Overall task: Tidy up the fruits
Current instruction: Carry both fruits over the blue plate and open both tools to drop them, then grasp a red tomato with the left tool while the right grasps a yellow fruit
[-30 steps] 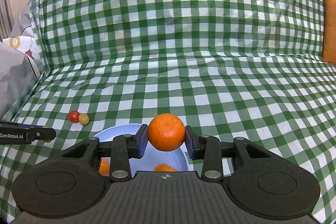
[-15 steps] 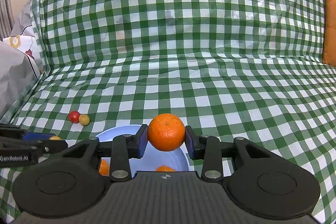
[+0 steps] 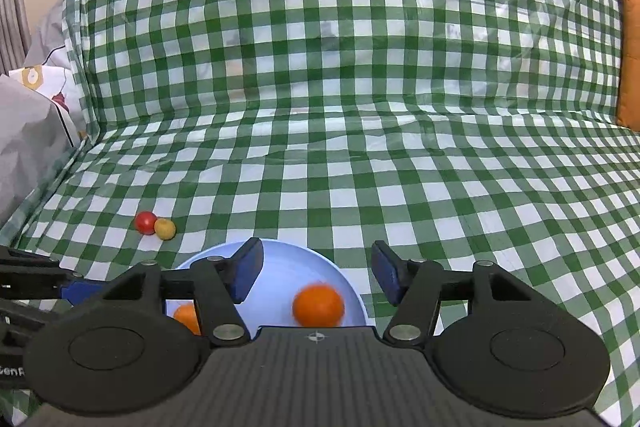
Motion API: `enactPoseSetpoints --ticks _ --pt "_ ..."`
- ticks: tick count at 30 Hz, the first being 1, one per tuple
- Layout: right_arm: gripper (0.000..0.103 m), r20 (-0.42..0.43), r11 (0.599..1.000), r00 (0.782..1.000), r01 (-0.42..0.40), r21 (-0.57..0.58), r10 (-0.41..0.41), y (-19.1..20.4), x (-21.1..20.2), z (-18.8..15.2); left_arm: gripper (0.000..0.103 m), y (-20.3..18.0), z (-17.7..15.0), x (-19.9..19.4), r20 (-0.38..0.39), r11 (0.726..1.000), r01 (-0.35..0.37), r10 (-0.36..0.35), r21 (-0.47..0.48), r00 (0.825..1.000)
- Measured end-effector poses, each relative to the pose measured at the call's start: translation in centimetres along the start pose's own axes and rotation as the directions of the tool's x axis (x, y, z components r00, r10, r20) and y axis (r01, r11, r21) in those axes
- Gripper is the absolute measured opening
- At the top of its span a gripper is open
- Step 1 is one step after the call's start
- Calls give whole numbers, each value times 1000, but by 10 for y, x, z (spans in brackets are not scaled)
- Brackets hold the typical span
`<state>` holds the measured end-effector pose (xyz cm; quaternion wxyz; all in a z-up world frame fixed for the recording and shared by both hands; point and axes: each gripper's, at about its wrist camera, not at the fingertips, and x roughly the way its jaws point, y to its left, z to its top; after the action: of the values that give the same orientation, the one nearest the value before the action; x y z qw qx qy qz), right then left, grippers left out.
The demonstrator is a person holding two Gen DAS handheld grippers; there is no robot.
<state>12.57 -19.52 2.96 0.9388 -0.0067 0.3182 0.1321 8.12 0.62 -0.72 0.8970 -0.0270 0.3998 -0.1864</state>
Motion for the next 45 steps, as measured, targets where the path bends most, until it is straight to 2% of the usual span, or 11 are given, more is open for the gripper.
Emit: enactPoseSetpoints --ticks 8,11,15,20,26,32,35,38,40,44,45 --pt "69 37 999 998 45 -20 -45 5 -1 -3 41 1 -1 0 25 999 -31 30 14 999" --pt "69 54 997 997 63 -36 -61 8 -1 -5 49 1 -1 -2 47 998 -62 61 13 997" --pt "69 76 995 993 90 -49 -86 11 0 -6 49 3 1 -5 74 996 -88 88 -3 993" --pt "69 86 994 992 102 -43 -98 12 0 -4 50 6 1 -11 132 989 -148 148 -6 980" --pt "83 72 993 991 115 -5 -115 10 1 -2 57 18 4 -15 163 976 -211 218 -57 962" --pt "83 68 993 990 122 -4 -121 15 3 -3 59 49 11 -9 67 946 -288 300 -148 951" --pt "83 67 993 991 121 -8 -120 18 5 -3 59 67 11 -2 -18 920 -363 365 -145 931" --pt "82 65 994 992 112 -7 -112 24 8 -1 49 87 11 -2 -64 890 -430 426 -148 903" --pt "82 75 994 991 109 -5 -108 30 9 0 40 101 12 -6 -70 886 -422 417 -189 906" --pt "65 91 997 993 75 5 -75 44 11 4 27 126 16 -16 -68 877 -416 413 -242 908" --pt "51 95 998 993 65 8 -65 47 12 5 27 130 17 -17 -70 871 -420 417 -253 906"
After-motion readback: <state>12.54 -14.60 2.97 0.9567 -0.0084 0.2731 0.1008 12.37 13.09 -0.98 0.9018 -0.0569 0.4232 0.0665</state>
